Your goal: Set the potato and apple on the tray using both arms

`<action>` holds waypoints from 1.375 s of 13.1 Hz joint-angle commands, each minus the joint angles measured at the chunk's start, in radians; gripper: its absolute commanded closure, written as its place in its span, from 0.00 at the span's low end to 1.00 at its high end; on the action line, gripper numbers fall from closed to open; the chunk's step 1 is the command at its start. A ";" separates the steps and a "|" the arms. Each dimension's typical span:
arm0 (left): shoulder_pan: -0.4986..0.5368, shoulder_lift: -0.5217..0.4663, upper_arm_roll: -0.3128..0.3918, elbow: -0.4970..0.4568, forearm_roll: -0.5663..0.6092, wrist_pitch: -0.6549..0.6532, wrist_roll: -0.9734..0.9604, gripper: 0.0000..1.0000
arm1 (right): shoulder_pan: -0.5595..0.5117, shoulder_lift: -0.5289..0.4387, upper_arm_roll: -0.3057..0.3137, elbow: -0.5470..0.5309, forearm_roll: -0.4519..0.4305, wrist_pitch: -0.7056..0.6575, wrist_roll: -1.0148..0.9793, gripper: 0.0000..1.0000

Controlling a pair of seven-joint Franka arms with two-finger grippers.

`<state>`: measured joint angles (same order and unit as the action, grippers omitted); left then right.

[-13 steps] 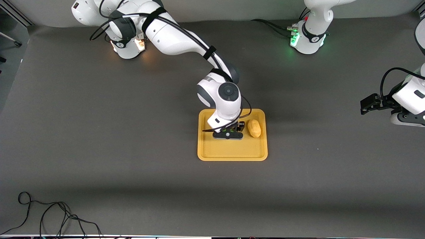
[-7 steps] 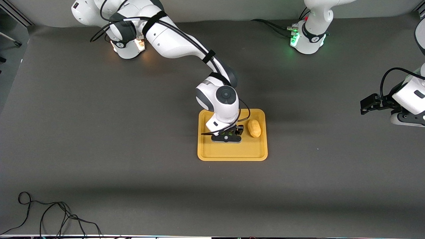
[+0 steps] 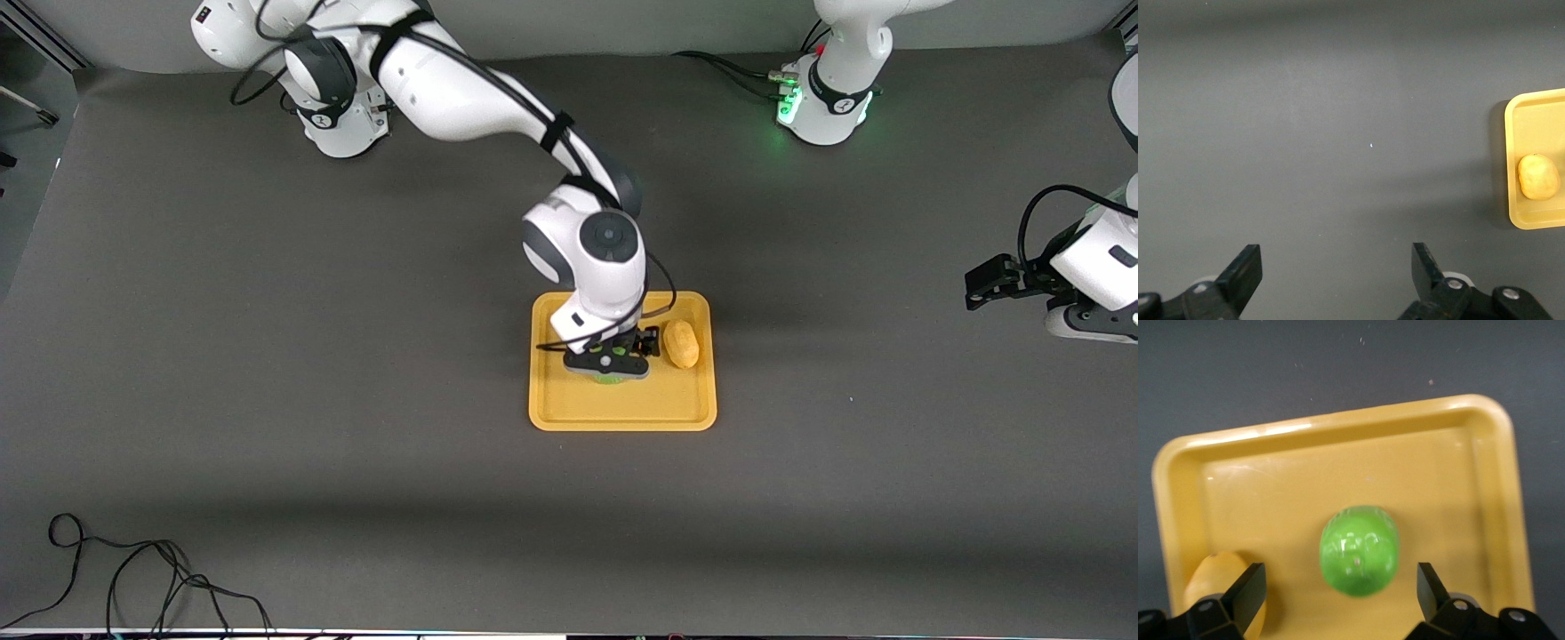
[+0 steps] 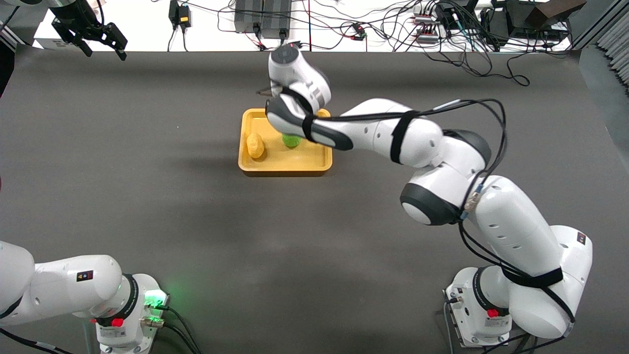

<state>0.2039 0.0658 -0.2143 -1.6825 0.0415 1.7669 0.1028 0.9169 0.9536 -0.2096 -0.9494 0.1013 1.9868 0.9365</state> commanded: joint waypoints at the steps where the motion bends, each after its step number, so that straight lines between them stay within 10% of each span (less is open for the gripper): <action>1: 0.000 0.008 0.001 0.026 -0.011 -0.001 0.021 0.00 | -0.021 -0.175 -0.001 -0.029 -0.009 -0.173 0.009 0.00; 6: 0.005 0.012 0.004 0.024 -0.011 -0.004 0.021 0.00 | -0.058 -0.438 -0.088 -0.112 -0.020 -0.492 -0.166 0.00; 12: 0.005 0.026 0.006 0.020 -0.008 -0.007 0.025 0.00 | -0.218 -0.795 -0.160 -0.475 -0.040 -0.503 -0.460 0.00; 18: 0.024 0.017 0.016 0.033 -0.058 -0.038 0.012 0.00 | -0.749 -0.935 0.103 -0.631 -0.043 -0.470 -0.743 0.00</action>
<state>0.2103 0.0907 -0.2083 -1.6639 0.0042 1.7612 0.1062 0.2809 0.0623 -0.1935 -1.5153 0.0770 1.4776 0.2566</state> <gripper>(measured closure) 0.000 0.000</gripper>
